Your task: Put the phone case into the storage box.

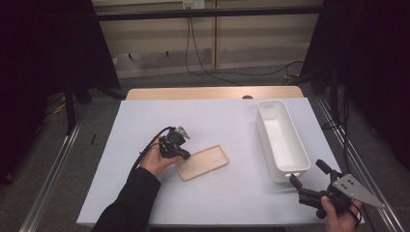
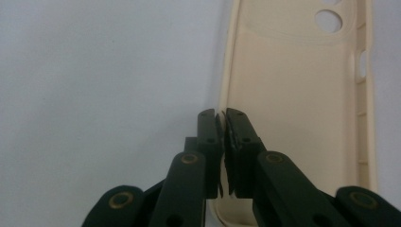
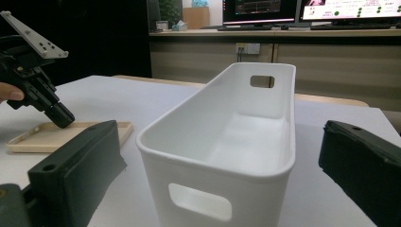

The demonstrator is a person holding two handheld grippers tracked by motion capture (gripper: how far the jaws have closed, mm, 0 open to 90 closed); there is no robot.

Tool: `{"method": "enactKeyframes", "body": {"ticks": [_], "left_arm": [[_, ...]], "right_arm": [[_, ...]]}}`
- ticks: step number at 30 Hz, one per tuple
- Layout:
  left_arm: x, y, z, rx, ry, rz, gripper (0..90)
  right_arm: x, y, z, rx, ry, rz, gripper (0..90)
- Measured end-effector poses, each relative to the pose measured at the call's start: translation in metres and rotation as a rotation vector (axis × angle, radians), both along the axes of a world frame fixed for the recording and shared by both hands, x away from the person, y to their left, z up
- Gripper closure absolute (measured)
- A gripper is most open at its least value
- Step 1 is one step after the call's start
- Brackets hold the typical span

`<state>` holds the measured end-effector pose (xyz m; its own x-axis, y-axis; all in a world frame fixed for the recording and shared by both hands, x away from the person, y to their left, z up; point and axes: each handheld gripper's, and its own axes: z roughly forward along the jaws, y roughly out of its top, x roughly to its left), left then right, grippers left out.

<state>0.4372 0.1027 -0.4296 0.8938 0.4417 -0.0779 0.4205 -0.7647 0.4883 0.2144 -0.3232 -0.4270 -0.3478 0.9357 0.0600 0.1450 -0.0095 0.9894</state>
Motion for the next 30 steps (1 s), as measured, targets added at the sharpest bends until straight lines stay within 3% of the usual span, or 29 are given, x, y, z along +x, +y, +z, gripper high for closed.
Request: {"method": "enactKeyframes", "body": {"ticks": [11,23,30], "left_arm": [[0.0002,0.0004,-0.0006,-0.004,0.0,-0.002,84.9],[-0.0023,-0.0032,0.0003,0.031,-0.042,-0.006,88.0],[-0.0023,-0.0013,0.0,0.022,-0.045,-0.002,88.3]], "right_arm": [[0.0001,0.0006,0.0,-0.001,0.0,-0.001,0.0],[0.0002,0.0007,0.0,0.001,-0.001,0.002,0.0],[-0.0001,0.0005,0.0003,0.003,-0.001,0.0,0.0]]}}
